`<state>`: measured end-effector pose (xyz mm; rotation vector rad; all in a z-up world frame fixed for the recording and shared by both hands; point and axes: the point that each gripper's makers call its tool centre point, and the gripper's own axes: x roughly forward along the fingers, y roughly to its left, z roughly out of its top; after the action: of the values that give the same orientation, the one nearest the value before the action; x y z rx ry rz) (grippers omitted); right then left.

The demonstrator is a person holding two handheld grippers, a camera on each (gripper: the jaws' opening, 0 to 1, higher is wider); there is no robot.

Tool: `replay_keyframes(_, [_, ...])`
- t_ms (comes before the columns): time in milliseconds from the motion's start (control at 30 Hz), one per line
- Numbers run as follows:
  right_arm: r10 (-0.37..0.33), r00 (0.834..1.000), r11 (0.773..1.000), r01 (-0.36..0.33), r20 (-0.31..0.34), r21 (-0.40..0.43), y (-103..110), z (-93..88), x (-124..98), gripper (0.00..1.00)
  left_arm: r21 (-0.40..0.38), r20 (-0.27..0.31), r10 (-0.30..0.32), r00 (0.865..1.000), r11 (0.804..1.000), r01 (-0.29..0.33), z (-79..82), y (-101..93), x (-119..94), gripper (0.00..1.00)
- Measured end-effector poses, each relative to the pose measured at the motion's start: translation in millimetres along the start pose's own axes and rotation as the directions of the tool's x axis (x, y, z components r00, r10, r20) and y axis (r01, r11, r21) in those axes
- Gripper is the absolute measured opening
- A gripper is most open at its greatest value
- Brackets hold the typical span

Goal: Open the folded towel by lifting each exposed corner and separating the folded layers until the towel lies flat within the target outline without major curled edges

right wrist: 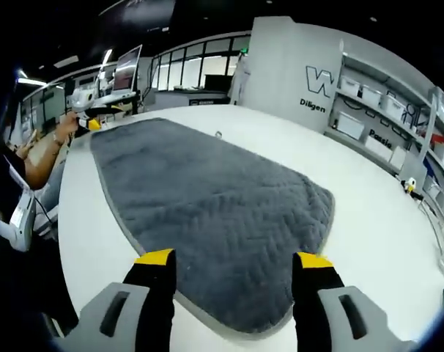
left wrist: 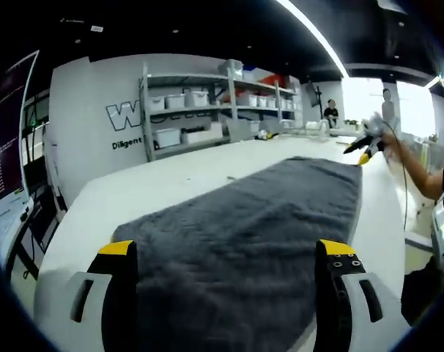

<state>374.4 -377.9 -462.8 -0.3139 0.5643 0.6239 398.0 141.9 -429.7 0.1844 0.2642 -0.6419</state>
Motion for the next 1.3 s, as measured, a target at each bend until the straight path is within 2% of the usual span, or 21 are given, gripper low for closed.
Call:
replay_keyframes(100, [0.033,0.999,0.999,-0.032,-0.038,0.027,0,-14.7,5,0.31,-0.001,-0.010,0.004,1.000,1.000,-0.004,-4.9,0.7,-1,0.99])
replay_keyframes(233, [0.037,0.995,0.998,-0.032,-0.095,0.051,-4,-31.5,10,0.27,-0.007,-0.018,0.018,1.000,1.000,-0.018,-10.4,5.9,-3,0.99])
replay_keyframes(300, [0.050,0.994,0.997,-0.044,-0.100,0.069,-5,-35.4,10,0.24,-0.014,-0.021,0.024,0.999,1.000,-0.025,-12.4,7.8,-4,0.99])
replay_keyframes(333, [0.066,0.994,0.993,-0.056,-0.091,0.107,-4,-35.2,11,0.24,-0.017,-0.023,0.026,0.999,1.000,-0.026,-13.2,9.1,-5,0.99])
replay_keyframes(633, [0.079,0.992,0.985,-0.064,-0.094,0.158,-3,-38.3,6,0.18,-0.030,-0.022,0.033,0.999,0.999,-0.033,-16.2,9.5,-8,0.99])
replay_keyframes(800, [0.087,0.993,0.979,-0.072,-0.074,0.191,0,-42.8,-1,0.15,-0.036,-0.020,0.031,0.999,0.999,-0.032,-18.9,8.6,-10,0.99])
replay_keyframes(1300, [0.102,0.993,0.978,-0.089,-0.061,0.187,10,-47.3,-9,0.17,-0.053,-0.019,0.034,0.999,0.998,-0.035,-22.7,8.3,-18,0.99])
